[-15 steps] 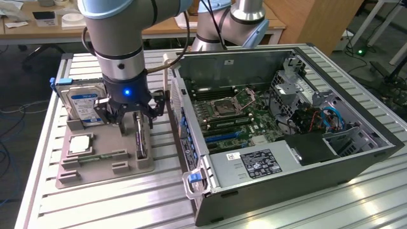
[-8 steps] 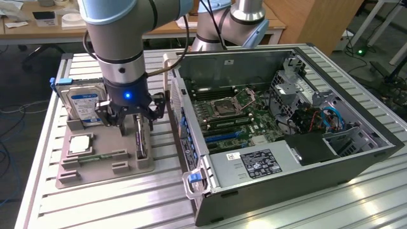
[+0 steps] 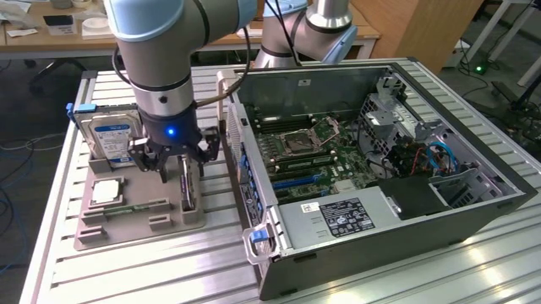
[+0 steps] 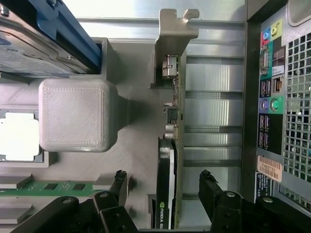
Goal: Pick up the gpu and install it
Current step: 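Pick up the gpu and move the gpu toward the slot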
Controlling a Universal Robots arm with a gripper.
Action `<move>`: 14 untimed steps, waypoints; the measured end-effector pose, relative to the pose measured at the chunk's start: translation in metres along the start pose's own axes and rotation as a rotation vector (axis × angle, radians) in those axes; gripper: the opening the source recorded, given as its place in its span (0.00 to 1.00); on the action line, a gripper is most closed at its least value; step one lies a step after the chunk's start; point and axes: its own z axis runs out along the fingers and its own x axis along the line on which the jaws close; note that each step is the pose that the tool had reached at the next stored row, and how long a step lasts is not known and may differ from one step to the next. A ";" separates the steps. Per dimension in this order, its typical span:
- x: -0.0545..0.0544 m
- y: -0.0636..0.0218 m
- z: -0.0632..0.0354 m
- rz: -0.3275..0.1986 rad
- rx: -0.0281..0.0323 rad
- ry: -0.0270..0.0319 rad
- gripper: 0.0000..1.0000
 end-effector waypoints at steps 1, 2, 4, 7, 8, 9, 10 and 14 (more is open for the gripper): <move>0.000 -0.0001 0.0010 0.000 0.0000 0.0000 0.71; 0.000 -0.0001 0.0018 0.000 0.0000 0.0000 0.71; 0.000 -0.0002 0.0032 0.000 0.0000 0.0000 0.71; 0.000 0.0003 0.0051 0.000 0.0000 0.0001 0.71; 0.000 0.0009 0.0057 0.000 0.0001 0.0001 0.71; -0.001 0.0017 0.0063 0.000 0.0002 0.0002 0.71; -0.001 0.0024 0.0069 0.000 0.0002 0.0001 0.71; -0.001 0.0043 0.0097 0.000 0.0008 -0.0001 0.71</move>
